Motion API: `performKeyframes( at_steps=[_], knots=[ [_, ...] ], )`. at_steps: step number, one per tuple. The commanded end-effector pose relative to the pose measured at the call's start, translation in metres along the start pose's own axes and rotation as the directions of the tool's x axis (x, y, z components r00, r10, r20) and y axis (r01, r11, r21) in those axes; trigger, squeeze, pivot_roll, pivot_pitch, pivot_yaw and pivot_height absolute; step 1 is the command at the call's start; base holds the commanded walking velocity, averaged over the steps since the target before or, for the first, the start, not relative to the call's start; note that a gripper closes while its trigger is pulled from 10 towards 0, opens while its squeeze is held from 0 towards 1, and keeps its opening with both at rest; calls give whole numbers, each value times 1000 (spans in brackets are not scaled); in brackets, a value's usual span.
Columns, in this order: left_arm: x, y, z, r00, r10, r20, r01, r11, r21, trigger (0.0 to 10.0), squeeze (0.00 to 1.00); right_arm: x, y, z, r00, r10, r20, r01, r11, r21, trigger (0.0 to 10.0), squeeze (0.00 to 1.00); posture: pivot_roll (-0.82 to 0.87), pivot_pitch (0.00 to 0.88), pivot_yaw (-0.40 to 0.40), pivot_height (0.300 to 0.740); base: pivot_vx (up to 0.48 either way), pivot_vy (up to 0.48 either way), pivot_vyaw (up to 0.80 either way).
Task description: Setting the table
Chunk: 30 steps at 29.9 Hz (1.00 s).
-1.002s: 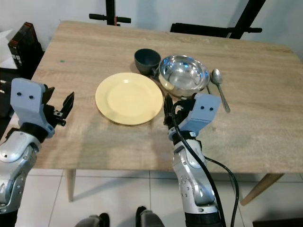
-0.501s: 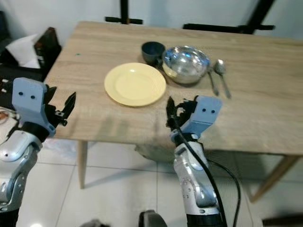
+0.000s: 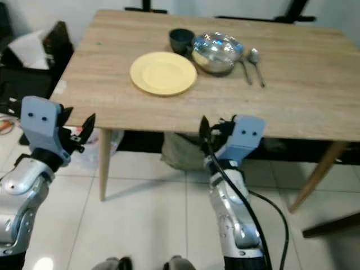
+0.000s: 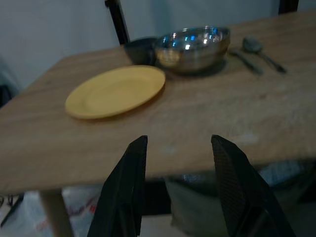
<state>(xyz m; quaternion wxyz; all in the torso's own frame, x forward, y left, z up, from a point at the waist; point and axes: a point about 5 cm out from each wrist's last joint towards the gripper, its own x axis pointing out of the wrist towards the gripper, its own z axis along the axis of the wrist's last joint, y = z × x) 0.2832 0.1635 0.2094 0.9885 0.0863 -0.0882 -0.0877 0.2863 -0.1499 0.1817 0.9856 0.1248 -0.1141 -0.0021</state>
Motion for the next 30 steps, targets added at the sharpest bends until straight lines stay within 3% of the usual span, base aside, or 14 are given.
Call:
performKeyframes(
  at_steps=[1,18,23,25,30],
  knots=[
    [-3,2,-6,1000,7,-28,-7,1000,3,10000,0,-3,3,-3,1000,13,-17,-13,1000,2,10000,0,-88,100,22,740,-319,0,0],
    [-4,0,-10,999,-11,-45,11,1000,3,10000,0,-9,2,-6,1000,-2,-31,2,1000,3,10000,0,-96,116,41,740,-320,0,0],
    [-3,0,-13,997,-18,-69,19,1000,9,10000,0,-9,2,-6,1000,-10,-30,10,1000,4,10000,0,-99,115,47,740,0,0,0],
    [-2,-1,-14,996,-26,-83,26,1000,-3,10000,0,-9,2,-6,1000,-11,-29,11,1000,5,10000,0,-99,115,47,740,0,0,0],
    [-6,3,-35,976,-63,-210,38,992,-121,10000,0,-10,0,-6,999,-19,-31,19,1000,6,10000,0,-105,112,53,740,0,0,0]
  ],
)
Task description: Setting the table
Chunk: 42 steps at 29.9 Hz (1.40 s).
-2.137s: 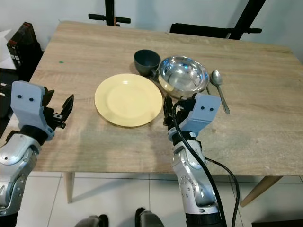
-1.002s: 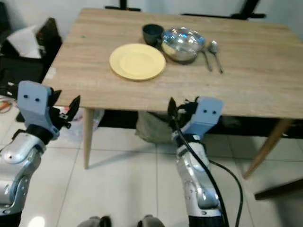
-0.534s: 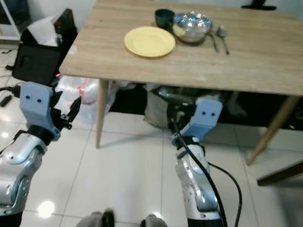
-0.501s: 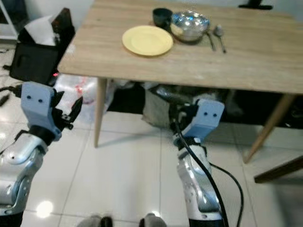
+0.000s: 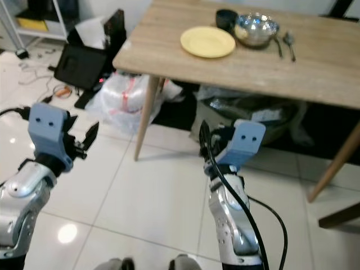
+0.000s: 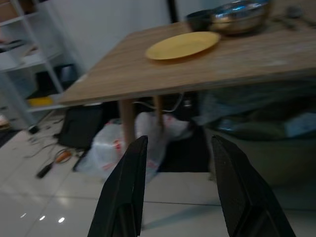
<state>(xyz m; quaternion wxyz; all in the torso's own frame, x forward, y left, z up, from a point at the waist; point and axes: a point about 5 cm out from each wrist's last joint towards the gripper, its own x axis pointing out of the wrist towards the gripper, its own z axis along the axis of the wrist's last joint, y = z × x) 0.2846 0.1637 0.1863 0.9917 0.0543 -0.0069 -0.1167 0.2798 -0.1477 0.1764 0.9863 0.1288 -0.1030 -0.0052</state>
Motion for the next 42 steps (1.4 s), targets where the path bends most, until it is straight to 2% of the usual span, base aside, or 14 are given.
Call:
performKeyframes(
  at_steps=[1,5,7,9,13,15,19,21,23,28,30,31,33,42],
  knots=[
    [-2,7,-12,998,14,-63,-16,999,-36,10000,0,-2,-1,-2,1000,-10,-9,10,1000,-1,10000,0,-105,112,53,740,0,0,0],
    [-4,13,-21,995,36,-92,-38,999,-26,10000,0,-4,-2,-4,1000,-11,-18,11,1000,-4,10000,0,-103,111,51,740,0,0,0],
    [-8,20,-40,987,60,-149,-58,998,19,10000,0,-8,-8,-18,998,-14,-65,12,999,-30,10000,0,-106,110,50,740,0,0,0],
    [-13,27,-63,974,89,-209,-74,994,78,10000,0,-15,-22,-40,988,-50,-146,42,997,-60,10000,0,-106,110,52,740,0,0,0],
    [-22,30,-87,957,103,-273,-93,994,50,10000,0,-25,-38,-64,971,-85,-223,59,991,-120,10000,0,-106,112,50,740,0,0,0],
    [-29,32,-112,940,138,-311,-124,990,64,10000,0,-35,-56,-85,947,-140,-290,108,986,-124,10000,0,-113,115,44,740,0,0,0],
    [-39,28,-142,917,140,-374,-115,989,90,10000,0,-48,-72,-107,912,-174,-371,137,983,-124,10000,0,-115,118,39,740,0,0,0],
    [-44,22,-162,882,131,-452,-112,991,69,10000,0,-57,-78,-121,879,-182,-441,163,983,-80,10000,0,-124,120,32,740,0,0,0],
    [-50,14,-177,859,115,-500,-80,993,92,10000,0,-66,-81,-134,850,-177,-496,138,984,-114,10000,0,-127,116,33,740,0,0,0],
    [-53,10,-190,829,109,-548,-81,994,76,10000,0,-78,-81,-150,815,-187,-549,130,981,-141,10000,0,-138,108,30,740,0,0,0],
    [-54,9,-197,813,112,-571,-84,994,75,10000,0,-85,-83,-159,787,-198,-584,132,979,-155,10000,0,-138,101,29,740,0,0,0],
    [-58,8,-212,779,116,-616,-67,992,102,10000,0,-101,-88,-177,729,-229,-645,144,973,-183,10000,0,-148,93,29,740,0,0,-769],
    [-59,7,-215,772,117,-625,-60,992,112,10000,0,-106,-89,-181,712,-234,-662,148,972,-185,10000,0,-157,94,32,740,0,0,-769],
    [-50,3,-214,798,87,-596,-29,994,106,10000,0,-103,-88,-183,730,-213,-649,127,976,-178,10000,0,-156,87,51,740,0,0,-776]
  ],
)
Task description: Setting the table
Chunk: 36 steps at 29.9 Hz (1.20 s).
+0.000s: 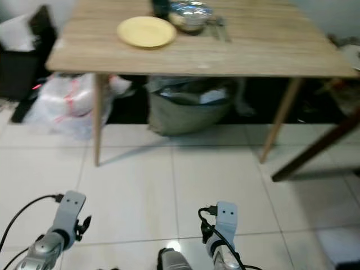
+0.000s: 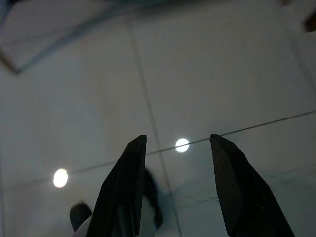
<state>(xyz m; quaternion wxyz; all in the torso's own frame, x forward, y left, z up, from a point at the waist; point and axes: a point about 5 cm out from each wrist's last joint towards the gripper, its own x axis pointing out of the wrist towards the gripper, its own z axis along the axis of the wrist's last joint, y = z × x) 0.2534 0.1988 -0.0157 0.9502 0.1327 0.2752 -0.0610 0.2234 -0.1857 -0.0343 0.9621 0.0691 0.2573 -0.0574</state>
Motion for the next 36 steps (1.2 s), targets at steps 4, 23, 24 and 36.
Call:
performKeyframes(
  at_steps=[4,23,24,36],
  knots=[
    [0,-2,-11,1000,-9,-28,10,1000,26,10000,0,0,6,-9,1000,30,-10,-30,999,-35,10000,0,-155,76,63,740,0,0,-775],
    [3,-8,-12,999,-30,-11,30,999,35,10000,0,2,8,-10,999,44,9,-43,997,-59,10000,0,-178,55,62,740,0,0,-777],
    [4,-9,-12,999,-30,-10,31,999,35,10000,0,2,8,-10,999,47,12,-46,997,-63,10000,0,-178,55,62,740,0,0,-775],
    [5,-9,-11,999,-38,1,37,998,52,10000,0,4,11,-8,998,61,29,-59,995,-79,10000,0,-182,48,70,740,0,0,-775]
  ],
)
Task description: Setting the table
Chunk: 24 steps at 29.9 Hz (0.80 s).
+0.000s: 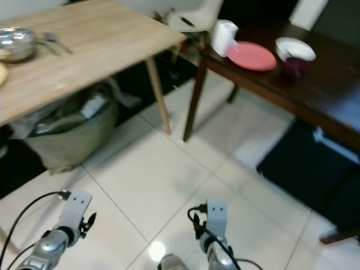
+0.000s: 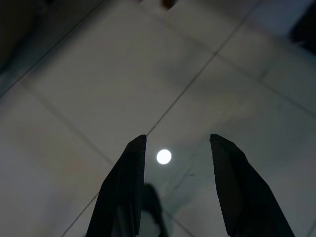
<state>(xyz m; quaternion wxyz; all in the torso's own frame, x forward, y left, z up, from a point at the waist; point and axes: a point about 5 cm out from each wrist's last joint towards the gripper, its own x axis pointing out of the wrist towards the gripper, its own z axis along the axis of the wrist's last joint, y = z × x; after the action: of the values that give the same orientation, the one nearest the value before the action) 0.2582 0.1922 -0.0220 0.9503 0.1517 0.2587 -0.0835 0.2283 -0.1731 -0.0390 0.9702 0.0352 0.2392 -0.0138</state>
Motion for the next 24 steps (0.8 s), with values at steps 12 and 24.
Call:
performKeyframes(
  at_steps=[12,24],
  knots=[
    [-2,-2,-8,1000,-12,-27,13,1000,12,10000,0,-1,-1,-3,1000,-9,-1,9,1000,8,10000,0,-184,47,75,740,0,0,-778],
    [-1,-3,-8,1000,-10,-24,10,1000,8,10000,0,-1,-2,-3,1000,-8,0,8,1000,9,10000,0,-182,50,70,740,0,0,-777]
  ],
)
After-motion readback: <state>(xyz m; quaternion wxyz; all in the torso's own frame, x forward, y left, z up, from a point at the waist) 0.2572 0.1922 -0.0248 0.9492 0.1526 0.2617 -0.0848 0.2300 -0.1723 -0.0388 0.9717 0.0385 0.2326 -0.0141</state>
